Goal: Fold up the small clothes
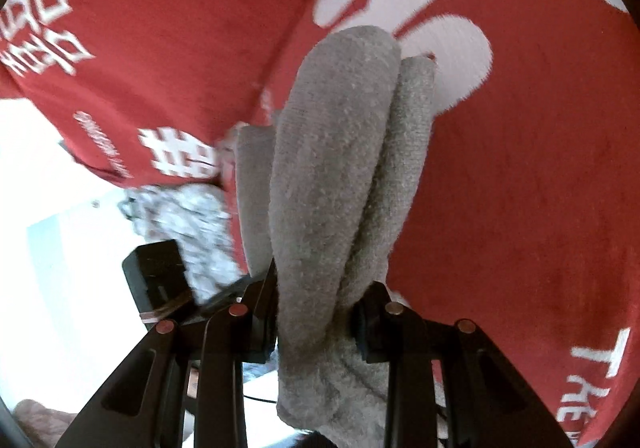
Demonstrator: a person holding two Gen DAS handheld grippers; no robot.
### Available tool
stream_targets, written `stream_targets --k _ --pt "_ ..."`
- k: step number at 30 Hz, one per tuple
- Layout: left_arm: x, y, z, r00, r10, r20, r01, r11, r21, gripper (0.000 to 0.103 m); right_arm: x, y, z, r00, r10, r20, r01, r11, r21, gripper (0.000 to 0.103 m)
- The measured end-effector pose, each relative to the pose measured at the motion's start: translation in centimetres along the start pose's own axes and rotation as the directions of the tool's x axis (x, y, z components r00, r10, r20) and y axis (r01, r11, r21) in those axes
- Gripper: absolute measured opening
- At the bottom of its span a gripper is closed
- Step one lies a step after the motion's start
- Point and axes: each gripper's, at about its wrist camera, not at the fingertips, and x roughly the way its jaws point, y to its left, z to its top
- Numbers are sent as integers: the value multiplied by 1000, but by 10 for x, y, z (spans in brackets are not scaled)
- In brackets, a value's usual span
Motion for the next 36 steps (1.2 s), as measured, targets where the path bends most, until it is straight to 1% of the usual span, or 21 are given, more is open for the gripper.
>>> stream_targets --k 1,3,5,6,7,8,9,10,12,13,14,18,20,21,24,25,26,27,29,30,36 --pt "0 6 -3 1000 16 5 -16 1000 -8 54 0 0 0 1000 -29 -1 29 1000 -9 33" --pt "-5 16 -8 1000 9 18 -8 1000 -25 54 -3 2 1 996 -84 6 84 996 -20 38" --pt "-12 23 -12 999 24 35 -23 999 -34 54 -10 2 1 983 -184 18 185 982 -30 42" --pt "-16 25 -14 998 38 45 -36 999 -32 54 -13 4 1 969 -247 27 248 968 -40 43" --pt "-20 26 -15 998 44 55 -42 999 -31 54 -18 6 -1 935 -351 44 353 934 -59 43" --pt "-26 27 -16 997 43 72 -41 999 -32 54 -22 10 -3 907 -416 62 419 905 -72 43" --pt "-30 26 -17 996 42 85 -39 999 -36 54 -26 14 -5 886 -455 85 462 883 -85 36" --pt "-34 23 -17 995 43 95 -40 998 -39 54 -32 22 -10 876 -469 118 480 871 -101 31" --pt "-42 18 -19 992 49 119 -46 998 -32 54 -43 30 -18 867 -471 162 490 864 -115 19" --pt "-45 14 -20 990 49 130 -47 999 -21 54 -46 40 -24 866 -463 187 488 864 -124 17" --pt "-47 7 -20 989 47 139 -47 999 0 54 -52 40 -29 868 -455 197 483 866 -128 15" --pt "-42 -20 -22 992 10 122 -19 997 73 54 -50 57 -46 889 -414 195 445 882 -154 15" --pt "-31 -29 -24 995 14 94 -23 995 98 54 -33 66 -50 890 -420 175 448 876 -178 15" --pt "-23 -32 -26 996 27 80 -36 993 109 54 -27 65 -52 885 -434 165 460 868 -186 15" --pt "2 -31 -29 996 81 39 -85 991 107 54 -10 50 -52 847 -513 142 532 826 -189 14" --pt "6 -29 -30 996 86 39 -90 991 101 54 -5 42 -51 825 -548 135 565 804 -186 14" --pt "6 -28 -30 996 85 39 -89 991 103 54 -1 35 -49 808 -574 130 589 787 -184 8" --pt "6 -28 -30 996 84 38 -88 991 102 54 1 27 -47 807 -576 126 590 787 -182 7" --pt "3 -30 -30 995 95 35 -98 990 105 54 -1 22 -44 821 -557 127 571 804 -164 7" --pt "3 -31 -30 994 101 32 -104 989 108 54 -2 22 -43 822 -556 125 570 806 -161 7" --pt "2 -35 -31 990 139 12 -140 987 81 54 -7 27 -50 794 -596 119 608 778 -156 7"
